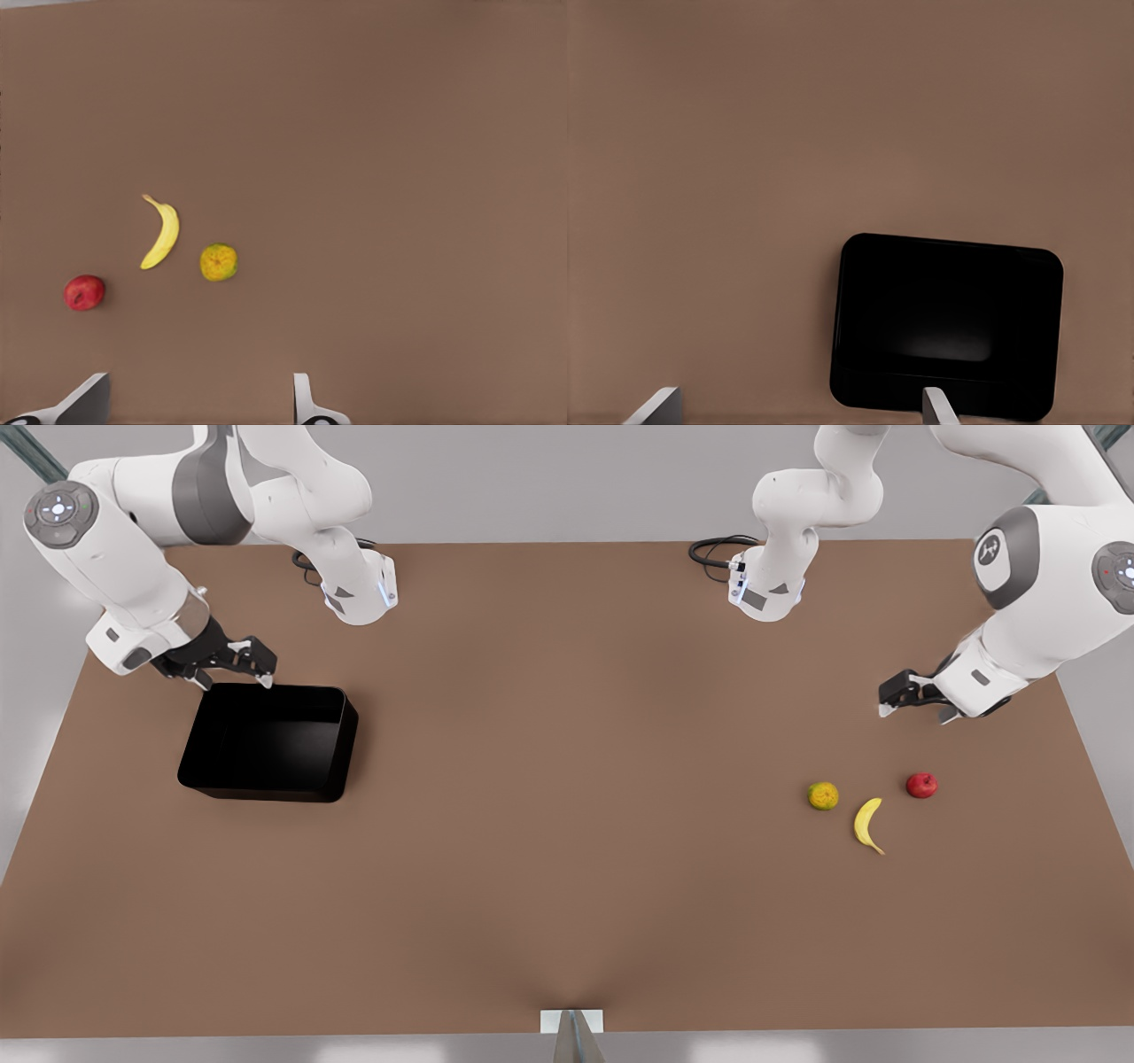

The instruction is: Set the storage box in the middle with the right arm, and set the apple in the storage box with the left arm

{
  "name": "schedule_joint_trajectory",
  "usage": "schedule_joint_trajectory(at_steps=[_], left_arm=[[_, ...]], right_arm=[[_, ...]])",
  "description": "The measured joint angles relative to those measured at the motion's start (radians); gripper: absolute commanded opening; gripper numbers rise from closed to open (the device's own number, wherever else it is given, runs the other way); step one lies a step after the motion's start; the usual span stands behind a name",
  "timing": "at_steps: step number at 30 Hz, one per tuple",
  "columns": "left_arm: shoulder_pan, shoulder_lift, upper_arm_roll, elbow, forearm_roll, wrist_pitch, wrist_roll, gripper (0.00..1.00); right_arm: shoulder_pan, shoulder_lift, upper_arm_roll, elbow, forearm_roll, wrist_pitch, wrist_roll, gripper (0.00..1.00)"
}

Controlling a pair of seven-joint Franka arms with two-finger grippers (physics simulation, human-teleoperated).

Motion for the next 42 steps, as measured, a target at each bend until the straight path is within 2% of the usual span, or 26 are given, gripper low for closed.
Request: schedule_joint_trajectory(at_steps=[2,4,6,7,9,12,14,15,17,21,25,27,32,34,37,42], left_arm=[[0.009,0.006,-0.003,0.01,0.001,-0.012,-0.011,1.0],[0.002,0.084,0.009,0.097,0.001,-0.113,-0.063,1.0],[0.076,0.207,0.011,0.144,-0.021,-0.141,-0.427,1.0],[0.121,0.265,0.012,0.157,-0.05,-0.148,-0.574,1.0],[0.135,0.322,0.166,0.148,-0.167,-0.149,-0.798,1.0],[0.182,0.368,0.252,0.035,-0.397,-0.079,-1.077,1.0],[0.215,0.395,0.299,-0.076,-0.58,-0.006,-1.084,1.0],[0.245,0.42,0.299,-0.105,-0.665,0.004,-1.074,1.0],[0.255,0.452,0.298,-0.104,-0.793,0.016,-1.0,1.0],[0.288,0.497,0.298,-0.113,-0.951,-0.005,-0.838,1.0],[0.289,0.506,0.296,-0.192,-1.021,-0.025,-0.806,1.0],[0.301,0.532,0.298,-0.192,-1.047,-0.023,-0.805,1.0],[0.372,0.569,0.298,-0.17,-1.073,-0.027,-0.803,1.0],[0.377,0.588,0.298,-0.183,-1.076,-0.028,-0.803,1.0],[0.393,0.622,0.29,-0.183,-1.087,-0.028,-0.781,1.0],[0.439,0.665,0.29,-0.182,-1.101,-0.025,-0.74,1.0]], right_arm=[[-0.001,-0.001,0.0,0.0,0.0,-0.001,0.001,1.0],[-0.001,-0.002,0.0,-0.001,0.0,-0.003,0.002,1.0],[-0.015,0.012,-0.029,0.002,-0.006,0.01,-0.089,1.0],[-0.114,0.03,-0.069,0.009,-0.012,0.021,-0.229,1.0],[-0.291,0.066,-0.103,0.009,-0.003,0.027,-0.407,1.0],[-0.243,0.234,-0.097,0.005,0.032,0.046,-0.408,1.0],[-0.259,0.339,-0.103,0.0,0.041,0.142,-0.408,1.0],[-0.324,0.357,-0.103,-0.019,0.044,0.174,-0.412,1.0],[-0.337,0.351,-0.102,-0.09,0.044,0.235,-0.419,1.0],[-0.362,0.176,-0.105,-0.343,0.044,0.411,-0.416,0.99],[-0.412,0.138,-0.105,-0.44,0.042,0.457,-0.453,0.99],[-0.459,0.198,-0.107,-0.464,0.04,0.526,-0.454,0.99],[-0.561,0.203,-0.102,-0.489,0.035,0.551,-0.521,0.99],[-0.588,0.242,-0.104,-0.499,0.035,0.631,-0.522,0.99],[-0.482,0.315,-0.102,-0.497,0.058,0.674,-0.517,0.99],[-0.512,0.373,-0.101,-0.499,0.069,0.75,-0.518,0.99]])
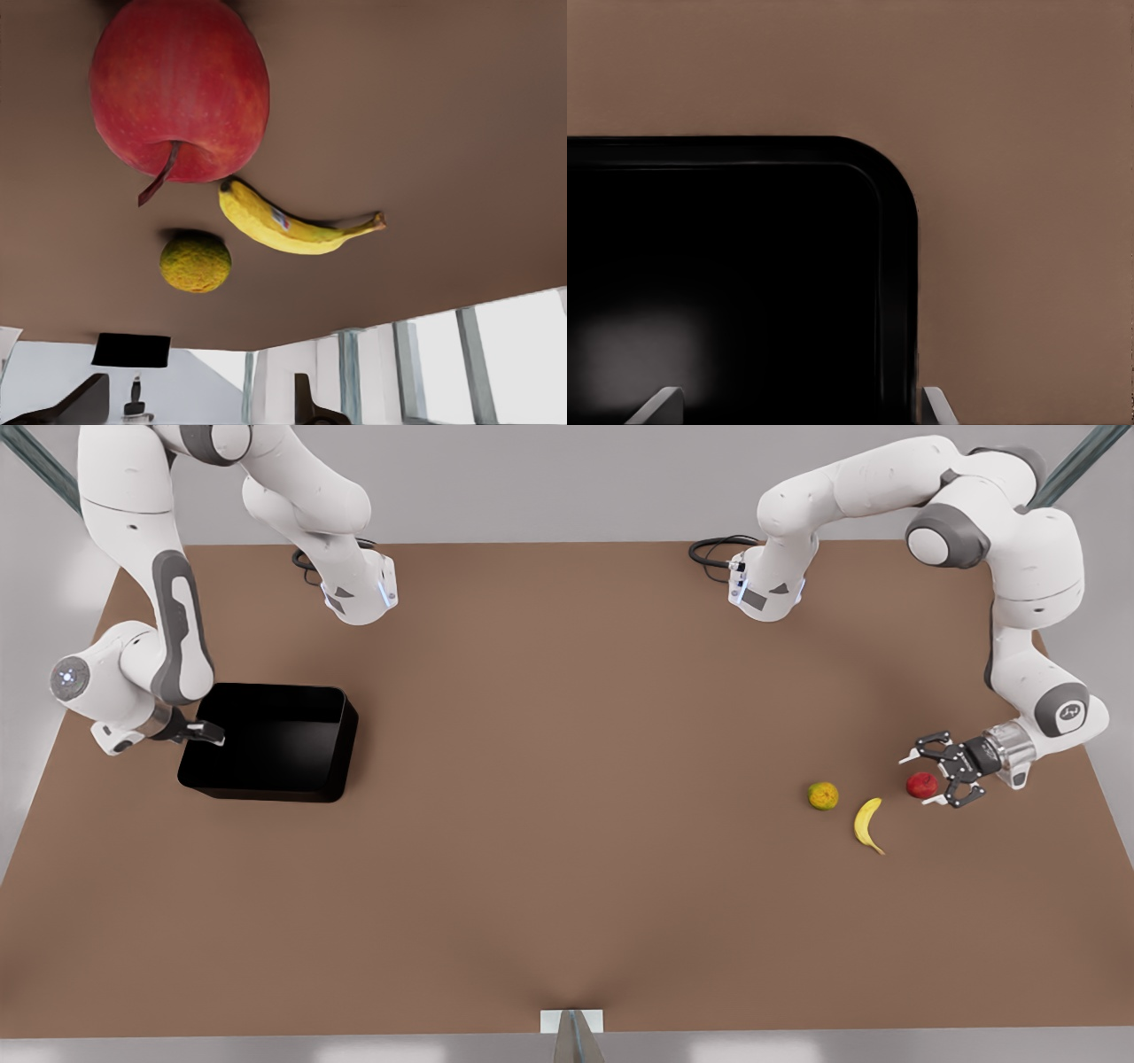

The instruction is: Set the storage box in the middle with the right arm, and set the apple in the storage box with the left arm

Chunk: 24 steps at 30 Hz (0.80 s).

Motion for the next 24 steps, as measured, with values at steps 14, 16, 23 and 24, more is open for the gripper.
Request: schedule_joint_trajectory(at_steps=[14,16,23,24], left_arm=[[0.087,0.088,-0.045,0.046,-0.015,0.018,0.045,1.0],[0.092,0.088,-0.046,0.014,-0.011,-0.001,0.066,1.0],[0.127,0.115,-0.046,0.037,-0.01,0.014,0.089,1.0],[0.129,0.12,-0.046,0.062,-0.01,0.014,0.088,1.0]], right_arm=[[-0.051,0.095,0.001,-0.006,0.001,0.078,-0.078,0.98],[-0.052,0.108,0.0,-0.006,0.001,0.1,-0.078,0.97],[-0.05,0.121,0.003,-0.005,0.001,0.105,-0.106,0.62],[-0.05,0.133,0.003,-0.003,0.001,0.118,-0.106,0.56]])
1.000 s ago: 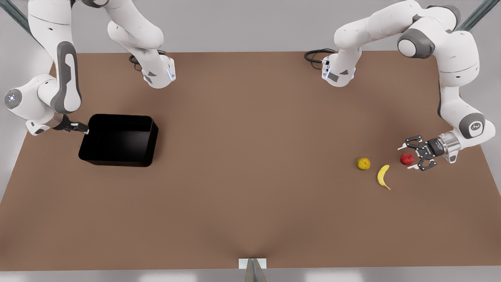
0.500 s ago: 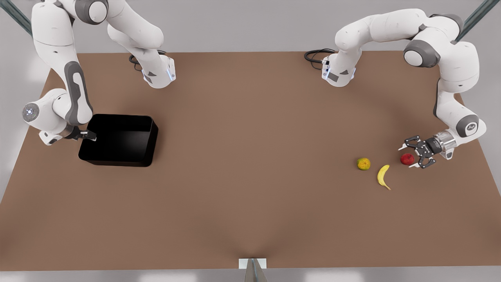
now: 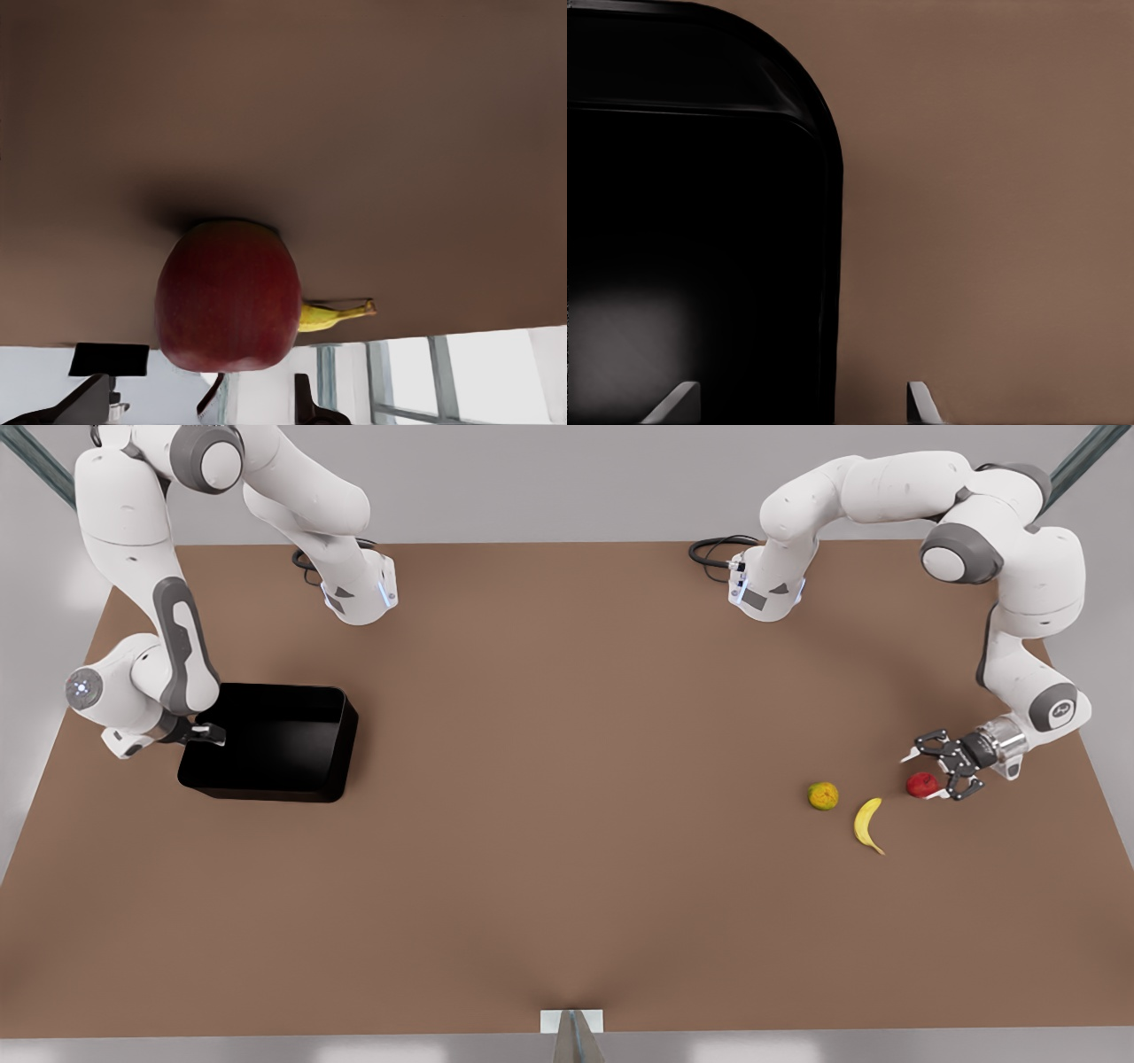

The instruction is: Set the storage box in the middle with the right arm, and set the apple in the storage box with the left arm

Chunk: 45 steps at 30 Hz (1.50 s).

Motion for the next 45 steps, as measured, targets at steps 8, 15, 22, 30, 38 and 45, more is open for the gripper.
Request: schedule_joint_trajectory(at_steps=[8,15,22,30,38,45], left_arm=[[0.014,0.06,-0.017,0.029,-0.002,0.01,0.012,1.0],[0.025,0.075,-0.024,0.059,0.002,0.026,0.017,1.0],[0.025,0.093,-0.044,0.058,0.004,0.064,0.036,1.0],[0.025,0.093,-0.046,0.06,0.017,0.061,0.032,0.21],[0.021,0.001,-0.046,0.114,0.168,-0.003,-0.012,0.21],[-0.179,-0.244,-0.199,0.106,0.444,0.181,-0.004,0.21]], right_arm=[[-0.019,0.004,0.003,0.003,0.002,0.002,-0.061,0.21],[-0.008,0.004,0.005,0.026,0.124,-0.053,-0.186,0.21],[0.0,-0.036,0.186,0.165,0.19,-0.319,-0.035,0.21],[0.259,0.073,0.608,0.418,0.149,-0.37,0.835,0.21],[0.599,0.386,0.61,0.863,0.245,-0.335,1.125,0.21],[0.606,0.394,0.61,0.864,0.24,-0.331,1.126,0.93]])
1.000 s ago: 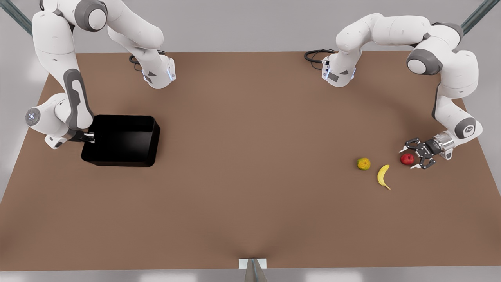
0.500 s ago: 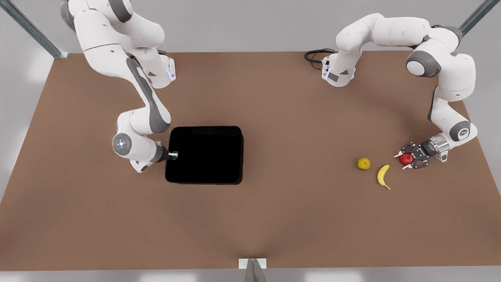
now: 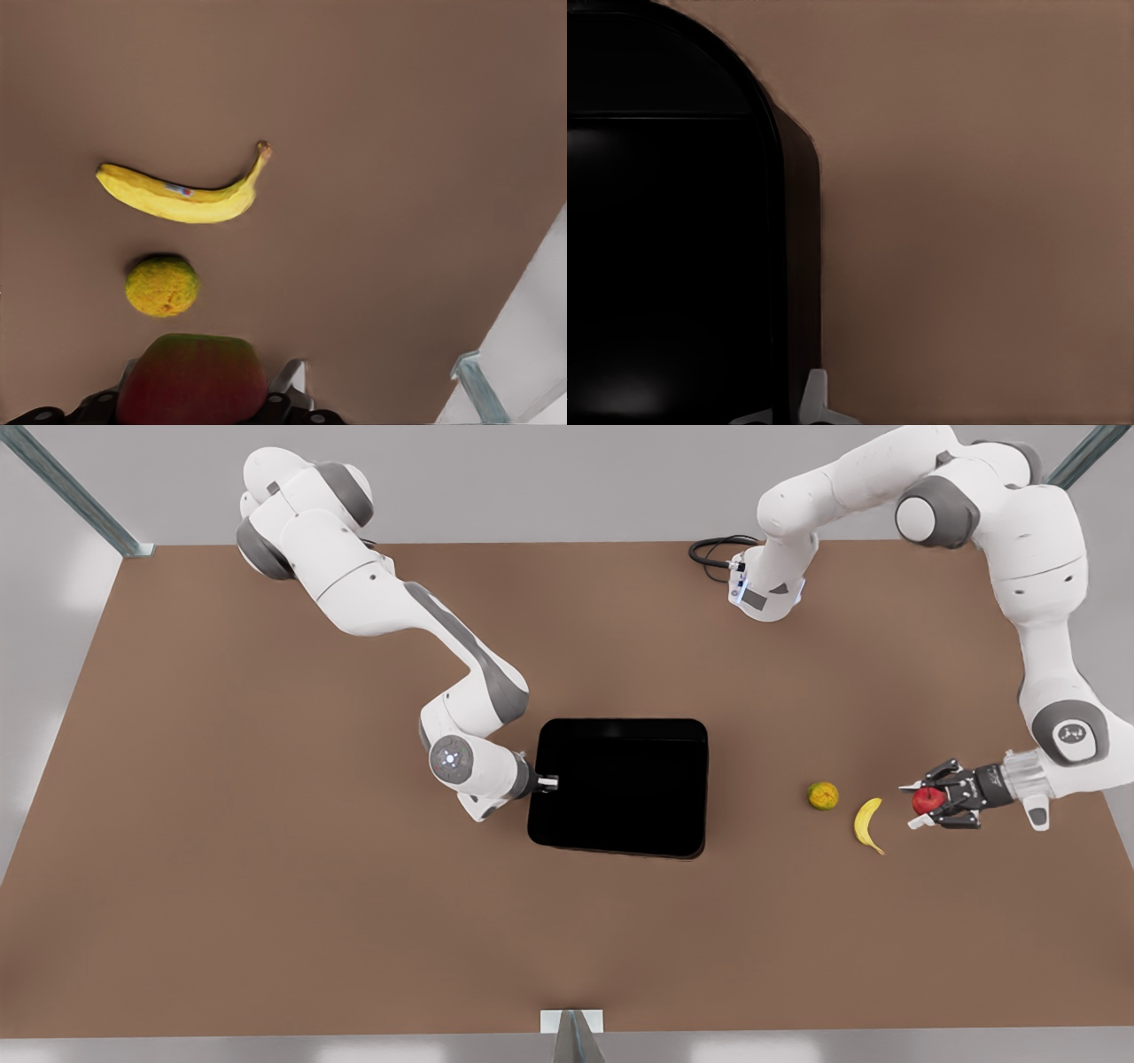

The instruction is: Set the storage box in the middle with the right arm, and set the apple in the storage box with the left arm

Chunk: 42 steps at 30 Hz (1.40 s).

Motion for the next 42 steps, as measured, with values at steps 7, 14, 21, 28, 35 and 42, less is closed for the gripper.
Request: schedule_joint_trajectory(at_steps=[7,14,21,28,35,42], left_arm=[[-0.266,-0.073,-0.179,-0.01,0.071,0.113,-0.103,0.21],[-0.391,-0.019,-0.357,-0.048,-0.726,0.411,-0.336,0.21],[-0.465,0.056,-0.372,-0.046,-0.919,0.472,-0.382,0.21],[-0.512,0.068,-0.368,-0.054,-0.583,0.452,-0.464,1.0],[-0.516,0.027,-0.366,0.019,0.1,0.42,-0.473,1.0],[-0.52,-0.399,-0.14,0.02,0.624,0.038,0.236,1.0]], right_arm=[[-0.017,-0.05,-0.003,0.164,0.024,-0.287,0.0,1.0],[-0.365,-0.324,-0.016,0.465,-0.523,-1.021,-0.615,1.0],[-0.54,-0.904,-0.063,-0.397,-0.332,-0.523,-0.537,1.0],[-0.53,-0.899,-0.061,-0.4,-0.33,-0.537,-0.535,1.0],[-0.529,-0.905,-0.061,-0.393,-0.33,-0.543,-0.537,1.0],[-0.528,-0.908,-0.06,-0.385,-0.331,-0.543,-0.538,1.0]])
